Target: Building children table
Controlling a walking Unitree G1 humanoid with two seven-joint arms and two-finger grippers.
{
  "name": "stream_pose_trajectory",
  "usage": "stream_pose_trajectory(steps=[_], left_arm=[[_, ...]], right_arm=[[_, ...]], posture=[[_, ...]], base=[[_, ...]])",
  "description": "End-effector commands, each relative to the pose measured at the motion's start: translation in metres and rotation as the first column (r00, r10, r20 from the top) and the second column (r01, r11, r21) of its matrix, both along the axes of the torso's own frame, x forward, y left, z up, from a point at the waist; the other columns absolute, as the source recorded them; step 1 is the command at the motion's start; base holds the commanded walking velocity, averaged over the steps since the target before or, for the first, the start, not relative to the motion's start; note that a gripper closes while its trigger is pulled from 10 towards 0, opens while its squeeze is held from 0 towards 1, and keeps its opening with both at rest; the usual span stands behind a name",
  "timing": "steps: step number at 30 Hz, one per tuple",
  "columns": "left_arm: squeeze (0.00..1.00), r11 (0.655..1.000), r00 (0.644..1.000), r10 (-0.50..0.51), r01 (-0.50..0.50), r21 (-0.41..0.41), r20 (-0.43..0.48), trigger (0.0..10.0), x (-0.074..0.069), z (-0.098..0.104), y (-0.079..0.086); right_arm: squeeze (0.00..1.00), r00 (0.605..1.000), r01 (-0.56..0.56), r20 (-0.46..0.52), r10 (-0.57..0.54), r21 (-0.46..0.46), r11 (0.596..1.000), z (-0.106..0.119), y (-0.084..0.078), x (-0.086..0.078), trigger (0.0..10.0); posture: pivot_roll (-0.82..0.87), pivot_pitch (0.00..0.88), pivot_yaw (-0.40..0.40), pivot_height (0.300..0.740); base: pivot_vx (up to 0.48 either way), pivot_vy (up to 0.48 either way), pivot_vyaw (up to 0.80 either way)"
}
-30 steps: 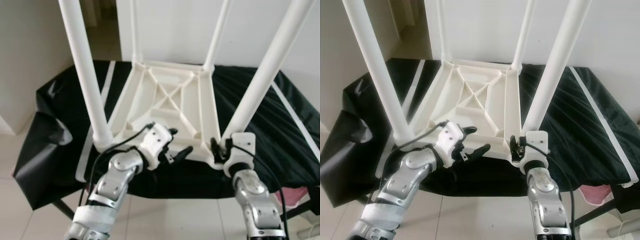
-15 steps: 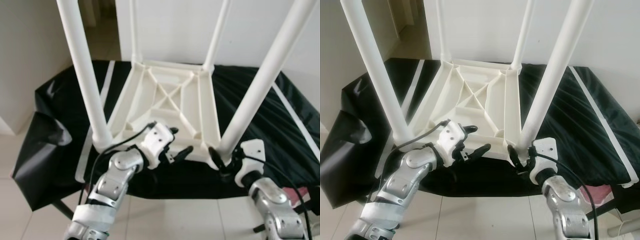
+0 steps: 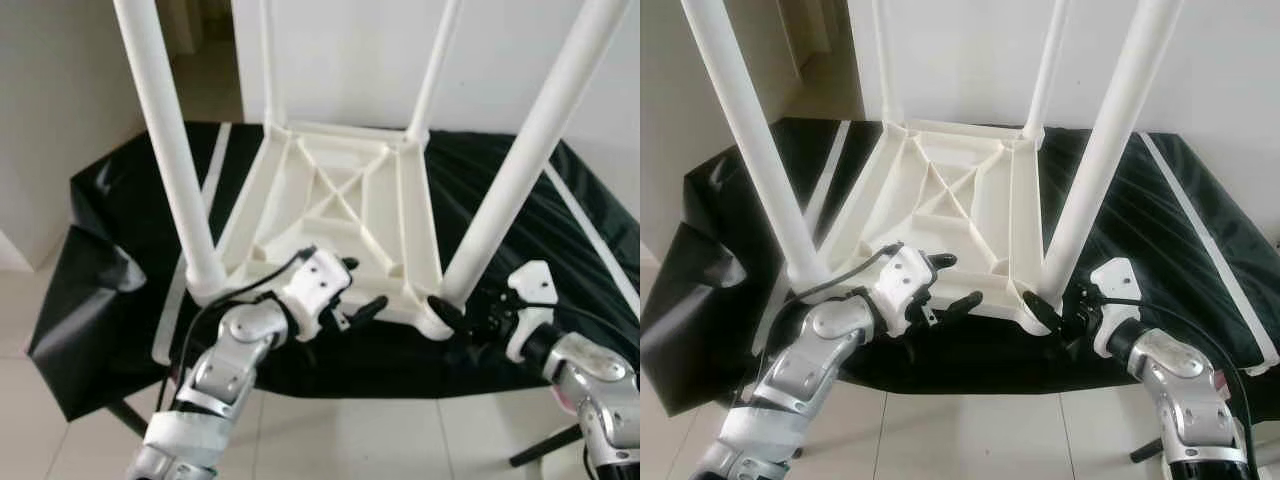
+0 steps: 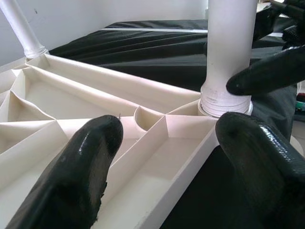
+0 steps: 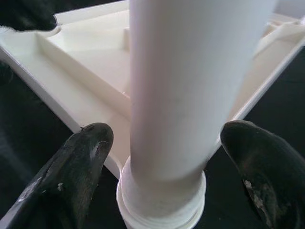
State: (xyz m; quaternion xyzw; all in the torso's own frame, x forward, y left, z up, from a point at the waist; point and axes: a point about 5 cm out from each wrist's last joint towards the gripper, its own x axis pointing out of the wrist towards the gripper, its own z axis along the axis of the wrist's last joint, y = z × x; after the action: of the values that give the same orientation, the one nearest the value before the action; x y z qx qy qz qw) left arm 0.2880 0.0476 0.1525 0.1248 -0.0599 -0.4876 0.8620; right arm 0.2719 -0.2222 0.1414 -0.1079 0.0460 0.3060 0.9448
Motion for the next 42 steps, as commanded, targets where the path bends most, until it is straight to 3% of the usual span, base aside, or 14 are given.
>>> stream_pose_trajectory(steps=[1,6,7,8,18,21,22,25,30,33,36,39,42], left_arm=[[0.0,1.0,1.0,0.013,-0.013,0.012,0.014,10.0,0.0,0.002,-0.002],[0.0,1.0,1.0,0.006,-0.006,0.013,0.014,10.0,0.0,0.003,-0.003],[0.0,1.0,1.0,0.005,-0.005,0.012,0.015,10.0,0.0,0.003,-0.004],[0.0,1.0,1.0,0.004,-0.004,0.012,0.016,10.0,0.0,0.004,-0.004],[0.0,1.0,1.0,-0.009,0.009,0.004,0.007,10.0,-0.004,0.002,-0.007],[0.0,1.0,1.0,-0.024,0.024,0.002,-0.003,10.0,-0.005,0.0,-0.01],[0.0,1.0,1.0,-0.031,0.031,0.002,-0.004,10.0,-0.005,0.0,-0.012],[0.0,0.999,0.999,-0.034,0.034,0.003,-0.005,10.0,-0.005,0.0,-0.012],[0.0,0.999,0.999,-0.05,0.05,-0.002,0.004,10.0,-0.004,0.0,-0.017],[0.0,0.999,0.999,-0.051,0.051,-0.006,0.003,10.0,-0.005,0.001,-0.018],[0.0,0.998,0.998,-0.059,0.059,-0.007,-0.002,10.0,-0.006,-0.001,-0.02],[0.0,0.998,0.998,-0.069,0.069,-0.007,-0.008,10.0,-0.008,-0.002,-0.021],[0.0,0.997,0.997,-0.071,0.071,-0.007,-0.009,10.0,-0.009,-0.002,-0.02]], right_arm=[[0.0,0.999,-0.043,-0.004,0.043,-0.025,0.999,-0.001,0.003,0.005,10.0],[0.0,0.995,-0.101,-0.026,0.101,-0.016,0.995,-0.007,0.012,0.008,10.0],[0.0,0.993,-0.114,-0.029,0.114,-0.009,0.993,-0.009,0.016,0.009,0.4],[0.0,0.992,-0.121,-0.029,0.121,-0.006,0.993,-0.011,0.019,0.009,0.0],[0.0,0.992,-0.116,-0.048,0.116,-0.001,0.993,-0.018,0.014,0.0,0.0],[0.0,0.996,-0.065,-0.056,0.065,0.009,0.998,-0.022,0.003,-0.007,0.0],[0.0,0.998,-0.026,-0.058,0.028,0.028,0.999,-0.023,0.003,-0.01,10.0],[0.0,0.998,-0.001,-0.06,0.003,0.042,0.999,-0.024,0.003,-0.012,10.0],[0.0,0.973,0.228,-0.053,-0.225,0.065,0.972,-0.031,0.013,-0.013,10.0],[0.0,0.964,0.263,-0.048,-0.26,0.067,0.962,-0.031,0.014,-0.013,10.0],[0.0,0.935,0.353,-0.063,-0.348,0.105,0.93,-0.032,0.021,-0.015,10.0],[0.0,0.869,0.495,-0.098,-0.485,0.154,0.855,-0.035,0.032,-0.02,10.0],[0.0,0.852,0.524,-0.105,-0.513,0.162,0.836,-0.035,0.035,-0.021,10.0]], posture=[[-0.02,0.011,-0.014,0.74],[-0.01,0.011,-0.017,0.74],[-0.01,0.011,-0.018,0.74],[-0.01,0.011,-0.021,0.74],[-0.02,0.017,-0.02,0.74],[-0.05,0.019,-0.011,0.74],[-0.06,0.019,-0.007,0.74],[-0.06,0.019,-0.007,0.74],[-0.08,0.021,0.001,0.74],[-0.08,0.022,0.003,0.74],[-0.09,0.022,0.005,0.74],[-0.09,0.02,0.006,0.74],[-0.09,0.02,0.006,0.74]], base=[[0.0,0.0,0.0],[0.0,0.0,0.0],[0.0,0.0,0.0],[0.0,0.0,0.0],[0.0,0.0,0.0],[0.0,0.0,0.0],[0.0,0.0,0.0],[0.0,0.0,0.0],[0.0,0.0,0.0],[0.0,0.0,0.0],[0.0,0.0,0.0],[0.0,0.0,0.0],[0.0,0.0,0.0]])
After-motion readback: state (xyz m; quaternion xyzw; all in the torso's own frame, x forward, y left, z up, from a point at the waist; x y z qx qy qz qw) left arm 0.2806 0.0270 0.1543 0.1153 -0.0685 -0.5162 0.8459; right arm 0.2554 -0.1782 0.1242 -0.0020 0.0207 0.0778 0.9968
